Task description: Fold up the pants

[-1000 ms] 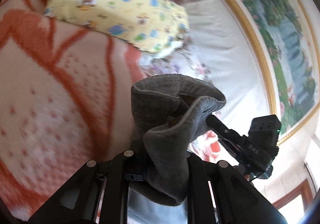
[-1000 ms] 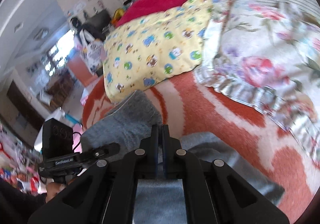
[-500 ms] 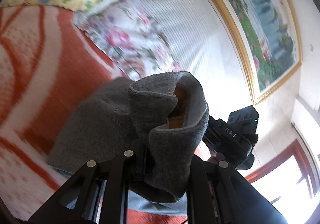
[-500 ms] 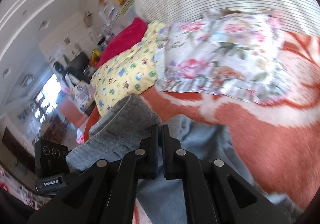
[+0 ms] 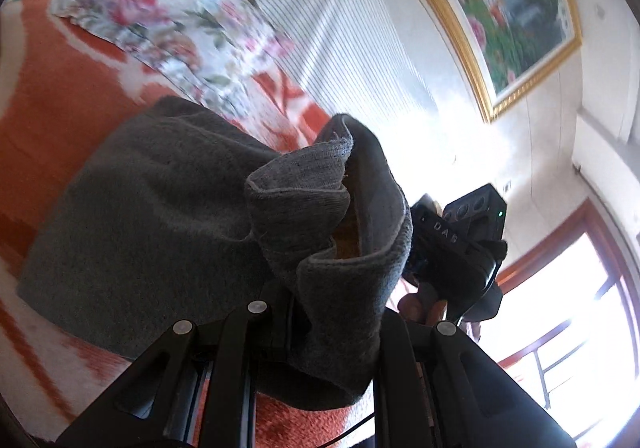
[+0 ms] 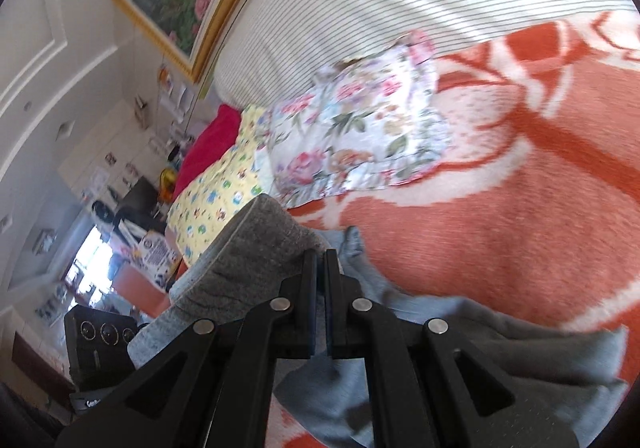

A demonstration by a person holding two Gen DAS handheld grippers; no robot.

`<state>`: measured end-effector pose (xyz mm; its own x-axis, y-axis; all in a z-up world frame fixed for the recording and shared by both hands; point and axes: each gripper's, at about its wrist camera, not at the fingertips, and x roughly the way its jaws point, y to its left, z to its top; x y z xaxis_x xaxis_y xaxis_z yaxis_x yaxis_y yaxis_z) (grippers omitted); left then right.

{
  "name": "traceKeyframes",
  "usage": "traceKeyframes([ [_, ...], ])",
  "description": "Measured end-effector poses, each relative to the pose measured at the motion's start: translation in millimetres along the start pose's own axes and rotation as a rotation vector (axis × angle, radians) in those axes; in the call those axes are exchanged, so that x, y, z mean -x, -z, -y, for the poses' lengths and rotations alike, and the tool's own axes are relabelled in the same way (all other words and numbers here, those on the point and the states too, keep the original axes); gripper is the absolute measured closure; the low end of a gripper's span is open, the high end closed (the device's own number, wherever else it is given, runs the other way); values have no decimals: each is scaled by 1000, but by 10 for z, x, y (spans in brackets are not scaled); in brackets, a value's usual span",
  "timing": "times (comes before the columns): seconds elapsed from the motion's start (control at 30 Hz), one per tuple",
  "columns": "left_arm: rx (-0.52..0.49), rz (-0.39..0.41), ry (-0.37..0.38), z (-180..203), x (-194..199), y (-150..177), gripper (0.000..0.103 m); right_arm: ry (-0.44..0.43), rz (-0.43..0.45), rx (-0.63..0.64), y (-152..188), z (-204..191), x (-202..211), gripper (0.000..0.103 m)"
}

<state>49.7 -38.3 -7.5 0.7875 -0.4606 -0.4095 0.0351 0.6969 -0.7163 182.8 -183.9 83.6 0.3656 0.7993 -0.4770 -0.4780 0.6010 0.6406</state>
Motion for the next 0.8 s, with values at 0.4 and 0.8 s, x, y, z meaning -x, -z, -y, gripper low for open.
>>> traceKeyframes([
  [0.4,-110,-111,-50,462,-579,333,90,44,75,-104,185,573,536,99],
  [0.8,-259,-174,-101,818,-1057,576,90,66,123,-163,225,1014,799,99],
])
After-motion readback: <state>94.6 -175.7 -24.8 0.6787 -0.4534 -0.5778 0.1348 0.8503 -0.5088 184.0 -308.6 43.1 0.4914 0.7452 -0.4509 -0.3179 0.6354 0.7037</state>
